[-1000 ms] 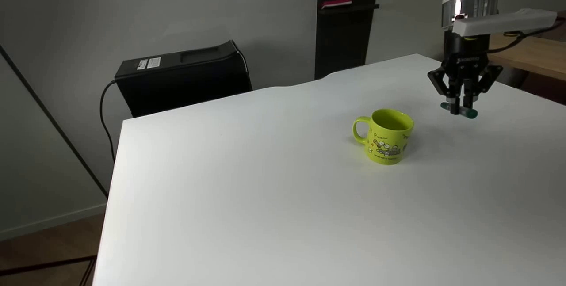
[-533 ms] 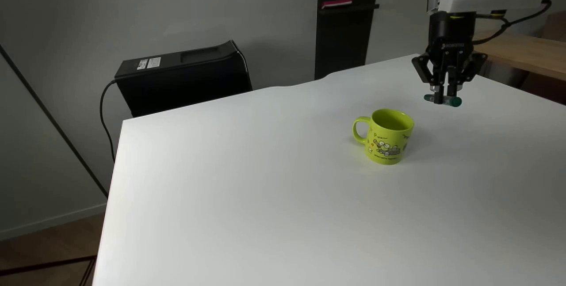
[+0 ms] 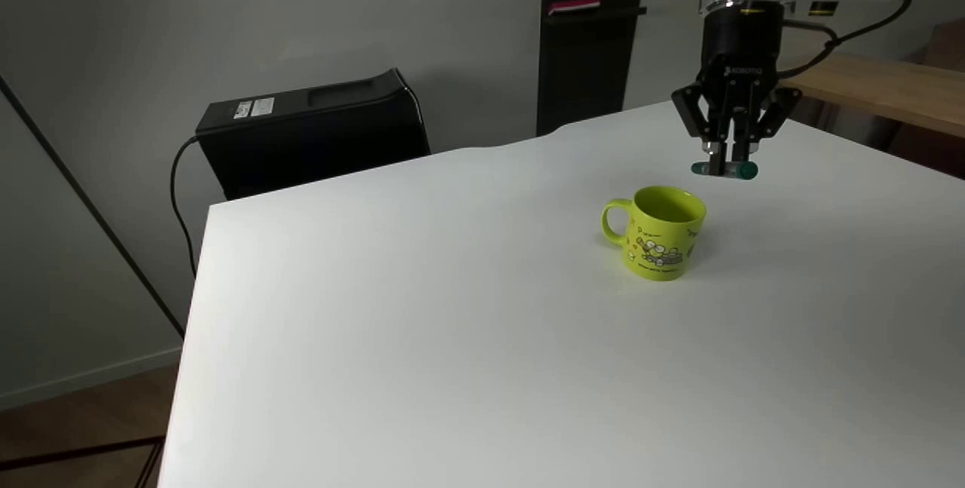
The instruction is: Pick up the marker and put it in the mug
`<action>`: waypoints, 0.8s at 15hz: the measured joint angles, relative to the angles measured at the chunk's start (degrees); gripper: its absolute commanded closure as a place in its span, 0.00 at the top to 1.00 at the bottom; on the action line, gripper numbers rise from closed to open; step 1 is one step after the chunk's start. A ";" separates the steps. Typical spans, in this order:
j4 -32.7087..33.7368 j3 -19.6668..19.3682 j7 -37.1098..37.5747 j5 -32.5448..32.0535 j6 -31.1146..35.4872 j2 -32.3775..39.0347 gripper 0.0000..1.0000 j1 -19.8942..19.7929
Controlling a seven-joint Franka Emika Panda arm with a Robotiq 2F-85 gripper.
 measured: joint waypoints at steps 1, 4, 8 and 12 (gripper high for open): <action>0.00 0.29 0.00 0.26 -0.17 0.05 0.05 0.07; 0.00 0.82 0.00 0.89 -0.60 0.15 0.05 0.41; 0.01 1.08 0.01 0.90 -0.77 0.15 0.05 1.14; 0.00 1.19 0.03 0.90 -0.87 0.15 0.05 1.71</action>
